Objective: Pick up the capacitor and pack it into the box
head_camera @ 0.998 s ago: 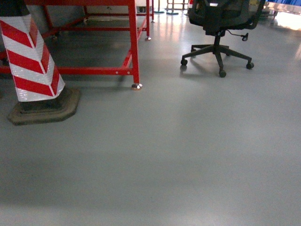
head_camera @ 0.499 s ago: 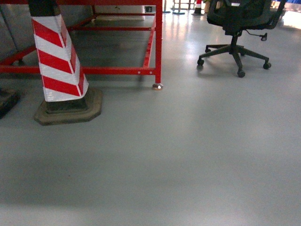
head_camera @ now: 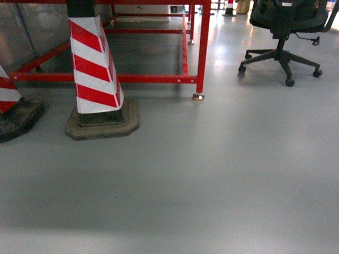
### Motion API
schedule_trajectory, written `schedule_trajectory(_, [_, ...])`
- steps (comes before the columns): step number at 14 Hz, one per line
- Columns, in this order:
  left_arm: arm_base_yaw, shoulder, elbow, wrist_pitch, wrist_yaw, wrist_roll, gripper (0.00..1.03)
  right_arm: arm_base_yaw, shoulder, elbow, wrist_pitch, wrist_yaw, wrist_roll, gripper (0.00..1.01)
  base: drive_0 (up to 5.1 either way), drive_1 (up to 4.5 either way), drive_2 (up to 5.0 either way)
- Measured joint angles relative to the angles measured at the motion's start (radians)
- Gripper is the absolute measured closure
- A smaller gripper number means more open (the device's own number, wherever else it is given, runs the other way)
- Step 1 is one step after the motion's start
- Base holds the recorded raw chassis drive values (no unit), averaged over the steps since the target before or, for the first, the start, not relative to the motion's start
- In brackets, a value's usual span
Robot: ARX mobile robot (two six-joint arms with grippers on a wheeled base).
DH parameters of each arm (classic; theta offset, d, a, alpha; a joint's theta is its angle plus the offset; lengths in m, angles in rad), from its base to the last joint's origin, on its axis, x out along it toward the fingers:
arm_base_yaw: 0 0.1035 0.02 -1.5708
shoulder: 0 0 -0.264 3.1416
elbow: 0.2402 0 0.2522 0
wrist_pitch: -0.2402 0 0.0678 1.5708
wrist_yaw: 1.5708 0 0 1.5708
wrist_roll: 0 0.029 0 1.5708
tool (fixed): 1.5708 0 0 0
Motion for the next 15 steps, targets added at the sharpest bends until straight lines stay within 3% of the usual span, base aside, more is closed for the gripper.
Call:
schedule_trajectory(14, [0.000, 0.000, 0.000, 0.000, 0.000, 0.000, 0.59, 0.000, 0.000, 0.000, -0.002, 0.000, 0.000, 0.03, -4.9, 2.47, 2.5])
schedule_trajectory(15, [0.000, 0.000, 0.000, 0.000, 0.001, 0.000, 0.59, 0.000, 0.000, 0.000, 0.003, 0.000, 0.000, 0.03, 0.0, 0.00, 0.0])
